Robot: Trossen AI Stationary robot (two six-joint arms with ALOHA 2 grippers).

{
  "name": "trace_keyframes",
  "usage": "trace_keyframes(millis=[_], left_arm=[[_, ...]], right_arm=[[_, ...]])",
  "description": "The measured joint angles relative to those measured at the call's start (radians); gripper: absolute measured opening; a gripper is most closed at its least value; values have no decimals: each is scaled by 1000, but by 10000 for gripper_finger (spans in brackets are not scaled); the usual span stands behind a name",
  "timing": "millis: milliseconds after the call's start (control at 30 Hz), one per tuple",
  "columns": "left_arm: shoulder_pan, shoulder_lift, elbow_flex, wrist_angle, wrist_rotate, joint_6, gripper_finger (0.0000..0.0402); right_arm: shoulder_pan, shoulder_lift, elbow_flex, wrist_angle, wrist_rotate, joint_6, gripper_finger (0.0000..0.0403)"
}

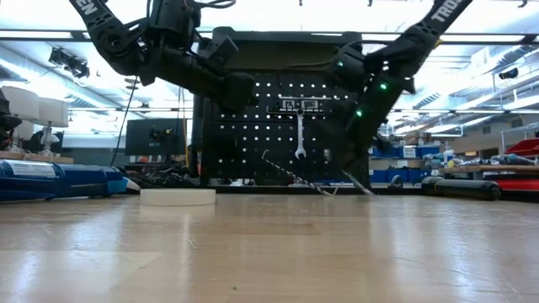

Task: Hang tools onto peg board
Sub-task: Unhang the right wrench from the peg board, then unhang the wrench from the peg board

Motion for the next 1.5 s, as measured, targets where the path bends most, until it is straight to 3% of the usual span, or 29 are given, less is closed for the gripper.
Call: trace_keyframes(millis=[233,400,667,900,1067,1500], left_arm=[[-4,0,0,4,1,8,211],[-4,0,0,6,1,8,211],[-4,0,0,17,19,5,211],[-5,0,0,12,48,4,211],[-4,0,0,-1,7,9,211],[-4,0,0,-5,-20,11,211]], right_arm=[[42,-4,-29,109,0,-23,127],[28,-2,-29,375,120,-130,160],[21,68,-6,914,318,-457,197],[-3,264,160,959,455,-563,220],[-30,353,257,997,517,-616,229],[-60,410,315,1024,600,-492,236]])
